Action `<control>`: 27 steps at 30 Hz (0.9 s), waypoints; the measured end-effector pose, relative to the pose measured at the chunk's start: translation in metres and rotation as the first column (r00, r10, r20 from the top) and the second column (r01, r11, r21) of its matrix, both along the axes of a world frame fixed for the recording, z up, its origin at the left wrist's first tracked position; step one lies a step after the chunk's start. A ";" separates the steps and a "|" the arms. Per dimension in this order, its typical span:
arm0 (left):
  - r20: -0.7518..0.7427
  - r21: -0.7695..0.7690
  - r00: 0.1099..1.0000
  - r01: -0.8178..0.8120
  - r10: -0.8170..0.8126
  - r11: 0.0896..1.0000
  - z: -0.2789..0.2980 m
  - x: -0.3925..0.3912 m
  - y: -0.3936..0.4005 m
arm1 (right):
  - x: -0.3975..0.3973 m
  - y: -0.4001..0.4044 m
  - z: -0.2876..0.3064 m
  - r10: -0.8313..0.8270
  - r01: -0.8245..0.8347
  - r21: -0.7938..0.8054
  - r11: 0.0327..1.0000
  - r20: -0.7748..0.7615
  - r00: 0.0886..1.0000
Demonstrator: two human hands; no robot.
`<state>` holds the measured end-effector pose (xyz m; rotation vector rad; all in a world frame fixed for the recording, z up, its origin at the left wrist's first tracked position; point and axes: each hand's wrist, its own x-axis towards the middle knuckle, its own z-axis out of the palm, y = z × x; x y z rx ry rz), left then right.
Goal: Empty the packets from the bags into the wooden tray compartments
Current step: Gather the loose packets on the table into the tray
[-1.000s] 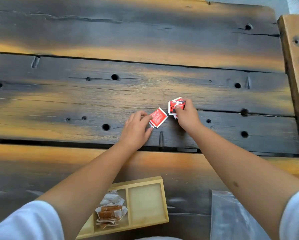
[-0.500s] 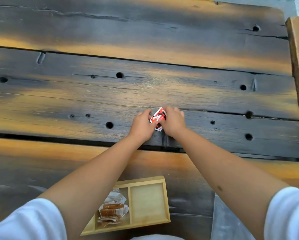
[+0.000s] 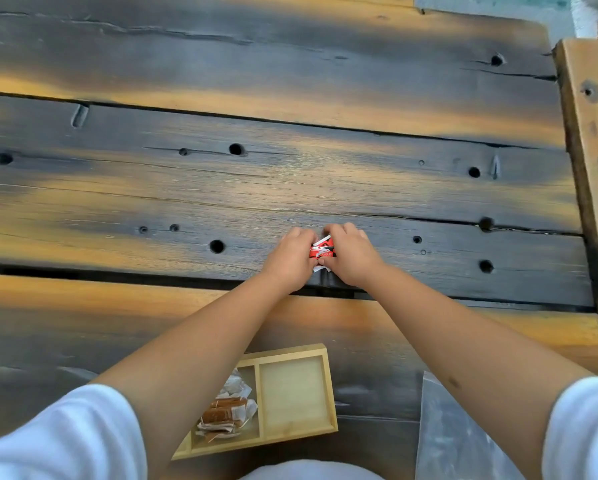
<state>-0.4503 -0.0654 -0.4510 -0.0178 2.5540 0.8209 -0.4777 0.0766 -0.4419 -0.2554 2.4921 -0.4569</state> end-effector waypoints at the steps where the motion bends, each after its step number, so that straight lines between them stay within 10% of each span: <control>1: 0.003 0.010 1.000 0.008 -0.008 1.000 0.003 0.003 0.000 | 0.004 0.001 0.002 -0.002 0.002 -0.022 1.000 0.015 1.000; 27: -0.076 0.320 0.928 -0.325 0.366 0.890 0.132 0.247 -0.131 | 0.224 -0.096 0.131 -0.027 -0.043 -0.548 0.835 -0.119 0.993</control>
